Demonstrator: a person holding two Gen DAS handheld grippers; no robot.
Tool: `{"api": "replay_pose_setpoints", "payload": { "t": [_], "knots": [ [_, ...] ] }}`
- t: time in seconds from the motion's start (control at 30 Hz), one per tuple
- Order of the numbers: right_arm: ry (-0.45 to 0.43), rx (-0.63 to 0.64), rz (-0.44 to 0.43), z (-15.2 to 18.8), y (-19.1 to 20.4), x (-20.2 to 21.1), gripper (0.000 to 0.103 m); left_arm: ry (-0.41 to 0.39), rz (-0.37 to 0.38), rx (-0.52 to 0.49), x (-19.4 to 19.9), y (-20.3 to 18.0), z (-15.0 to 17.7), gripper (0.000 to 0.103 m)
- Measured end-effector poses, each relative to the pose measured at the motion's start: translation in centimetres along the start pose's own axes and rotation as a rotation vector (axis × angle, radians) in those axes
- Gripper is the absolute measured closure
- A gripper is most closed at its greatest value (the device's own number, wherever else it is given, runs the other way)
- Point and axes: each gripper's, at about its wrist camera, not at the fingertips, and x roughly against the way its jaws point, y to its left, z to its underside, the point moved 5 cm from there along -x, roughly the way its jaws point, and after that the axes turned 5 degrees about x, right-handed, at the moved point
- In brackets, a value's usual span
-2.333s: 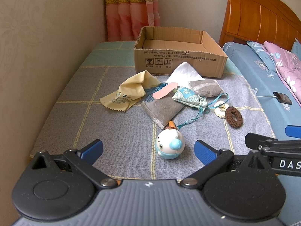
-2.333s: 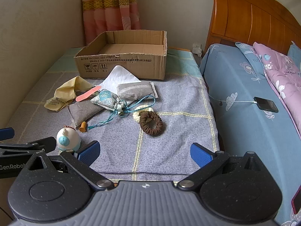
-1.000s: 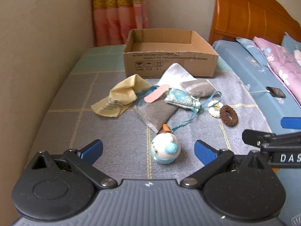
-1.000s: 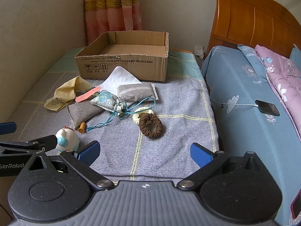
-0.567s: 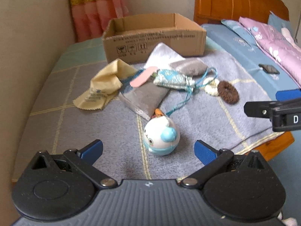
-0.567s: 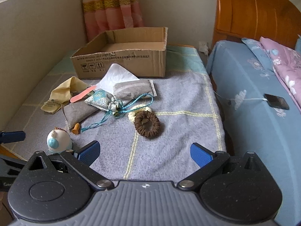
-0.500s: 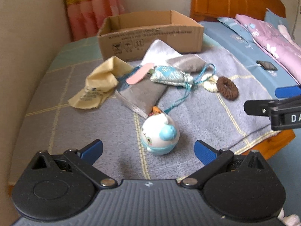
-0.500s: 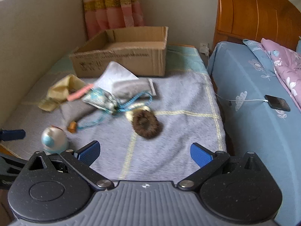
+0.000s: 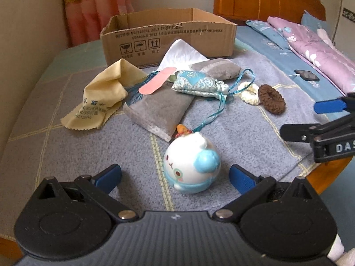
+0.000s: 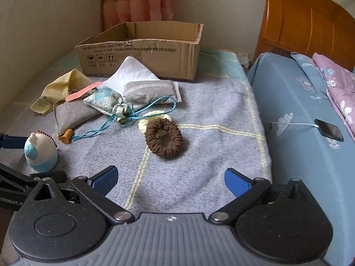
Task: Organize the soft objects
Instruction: 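Grasp the white-blue round toy with the left tool while the right tool grasps the brown scrunchie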
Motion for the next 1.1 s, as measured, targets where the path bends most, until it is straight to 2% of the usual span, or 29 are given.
{"api": "replay_pose_setpoints", "payload": {
  "t": [0.3,0.47,0.57,0.63,0.77,0.8,0.97,1.1],
  "knots": [
    [0.012,0.073,-0.017,0.3,0.6,-2.0,0.0,-0.034,-0.024,0.004,0.6,0.7,0.5,0.001],
    [0.007,0.058,-0.057,0.4,0.4,-2.4,0.0,-0.083,-0.036,-0.039,1.7,0.3,-0.1,0.007],
    [-0.006,0.055,-0.065,0.5,0.3,-2.5,0.0,-0.094,-0.02,-0.067,2.1,-0.4,-0.5,0.019],
    [-0.018,0.056,-0.066,0.6,0.3,-2.4,0.0,-0.078,-0.003,-0.072,1.9,-0.8,-0.7,0.033],
    [-0.028,0.06,-0.072,0.7,0.2,-2.4,0.0,-0.072,0.014,-0.051,1.7,-1.1,-0.9,0.051],
    [-0.028,0.062,-0.073,0.7,0.2,-2.4,0.0,-0.076,0.023,-0.048,1.7,-1.2,-1.0,0.058],
    [-0.021,0.078,-0.067,0.5,0.2,-2.5,0.0,-0.075,0.024,-0.029,1.9,-1.2,-1.1,0.059],
    [-0.084,0.113,-0.085,-0.8,0.4,-2.0,0.0,-0.074,0.024,-0.014,2.1,-0.8,-1.2,0.059]
  ]
}}
